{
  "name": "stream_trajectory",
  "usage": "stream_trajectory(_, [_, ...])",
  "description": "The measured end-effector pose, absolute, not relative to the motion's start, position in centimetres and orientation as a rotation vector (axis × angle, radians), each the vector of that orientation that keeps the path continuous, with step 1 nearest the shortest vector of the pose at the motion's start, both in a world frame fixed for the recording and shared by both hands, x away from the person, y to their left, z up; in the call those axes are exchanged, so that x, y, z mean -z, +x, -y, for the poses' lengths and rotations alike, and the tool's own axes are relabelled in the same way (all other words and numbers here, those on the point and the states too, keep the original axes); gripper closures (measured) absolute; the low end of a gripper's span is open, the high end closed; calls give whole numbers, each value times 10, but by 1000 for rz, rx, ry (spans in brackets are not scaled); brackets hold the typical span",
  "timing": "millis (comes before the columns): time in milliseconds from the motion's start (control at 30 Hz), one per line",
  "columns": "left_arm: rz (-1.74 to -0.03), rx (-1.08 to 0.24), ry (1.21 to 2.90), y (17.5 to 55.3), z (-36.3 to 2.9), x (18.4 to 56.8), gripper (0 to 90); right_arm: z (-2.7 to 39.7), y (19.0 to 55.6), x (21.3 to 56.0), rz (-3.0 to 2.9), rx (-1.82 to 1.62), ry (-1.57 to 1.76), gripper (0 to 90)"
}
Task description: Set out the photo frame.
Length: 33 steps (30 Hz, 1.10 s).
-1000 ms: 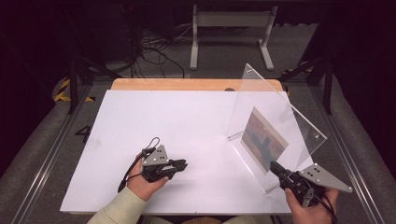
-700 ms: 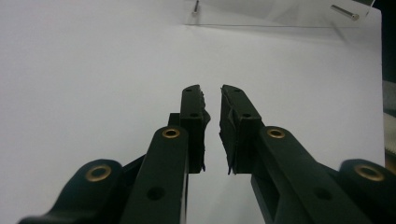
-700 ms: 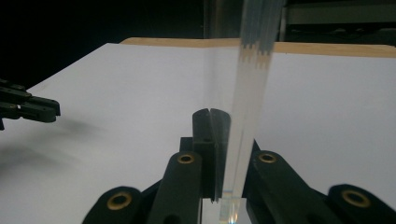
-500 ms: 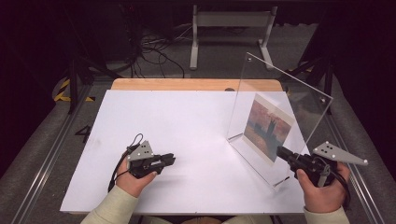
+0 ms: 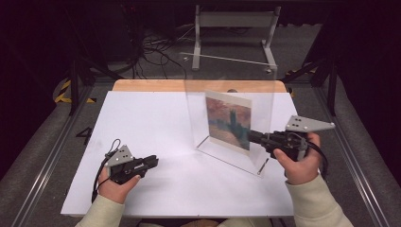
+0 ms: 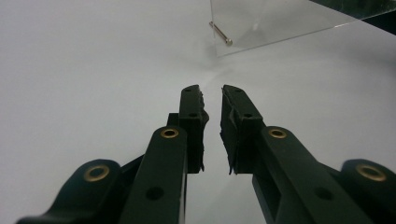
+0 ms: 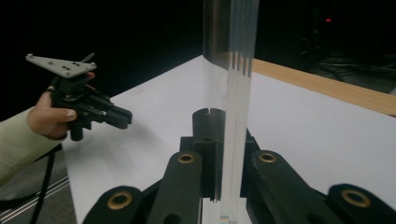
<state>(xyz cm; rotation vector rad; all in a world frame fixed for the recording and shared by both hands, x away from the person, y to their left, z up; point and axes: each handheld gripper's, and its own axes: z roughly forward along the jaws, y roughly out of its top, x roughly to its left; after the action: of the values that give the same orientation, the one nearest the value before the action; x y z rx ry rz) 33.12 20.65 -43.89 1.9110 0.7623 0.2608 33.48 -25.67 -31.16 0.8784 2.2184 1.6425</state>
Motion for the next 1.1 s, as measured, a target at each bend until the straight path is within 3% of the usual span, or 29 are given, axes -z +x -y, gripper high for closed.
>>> stream_trajectory(367, [-814,-283,1884,323,-221,441,787,198,373,326,-2395,-1788,619,854])
stream_trajectory(833, [-802,-273,1893,326,-217,441,781,229,420,339,-2561,-1812,448,846])
stream_trajectory(1100, [-801,-269,1893,327,-217,442,777,243,434,343,-2617,-1665,432,788])
